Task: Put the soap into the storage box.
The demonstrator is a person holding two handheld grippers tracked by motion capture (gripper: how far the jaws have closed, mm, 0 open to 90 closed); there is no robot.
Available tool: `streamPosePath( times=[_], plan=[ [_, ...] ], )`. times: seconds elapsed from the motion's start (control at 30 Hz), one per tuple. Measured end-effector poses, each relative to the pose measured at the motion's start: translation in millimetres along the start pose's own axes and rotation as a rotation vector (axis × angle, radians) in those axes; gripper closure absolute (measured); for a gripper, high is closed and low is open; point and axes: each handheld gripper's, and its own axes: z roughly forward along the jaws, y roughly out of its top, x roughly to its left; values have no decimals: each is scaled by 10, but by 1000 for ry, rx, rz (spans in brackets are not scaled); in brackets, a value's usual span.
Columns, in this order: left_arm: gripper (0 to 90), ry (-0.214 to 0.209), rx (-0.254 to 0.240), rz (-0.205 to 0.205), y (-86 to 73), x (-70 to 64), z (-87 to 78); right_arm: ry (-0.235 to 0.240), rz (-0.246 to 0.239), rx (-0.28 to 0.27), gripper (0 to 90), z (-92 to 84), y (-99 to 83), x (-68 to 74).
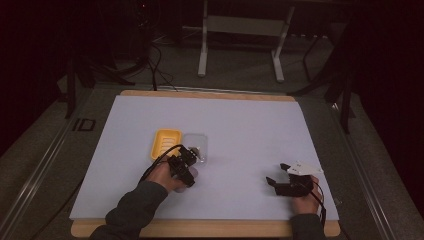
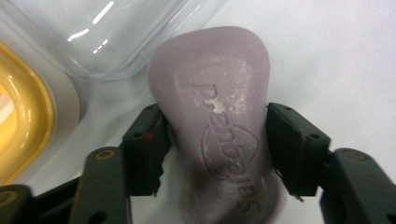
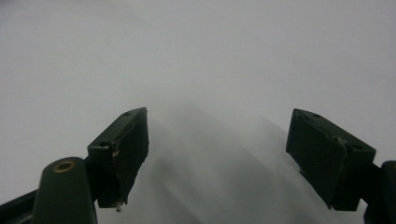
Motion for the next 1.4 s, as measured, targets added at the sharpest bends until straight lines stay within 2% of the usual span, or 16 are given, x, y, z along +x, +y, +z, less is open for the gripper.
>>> streamPosePath(
  times=[0.13,0.37,0.47,0.93,1.1,1.4],
  plan=[
    [483,0,7,31,0,7,-8,-1,-1,1,207,2,0,2],
    [474,3,7,30,-2,-5,6,-1,-4,2,207,3,1,3],
    [483,20,9,40,-2,-17,5,-2,-8,3,207,4,1,6],
    [499,16,22,79,-11,-20,-8,0,-9,2,207,4,1,4],
    [499,9,22,81,-22,-18,-12,0,-9,3,207,4,1,5],
    [500,23,15,82,-34,9,-51,0,-9,2,207,3,1,6]
  ],
)
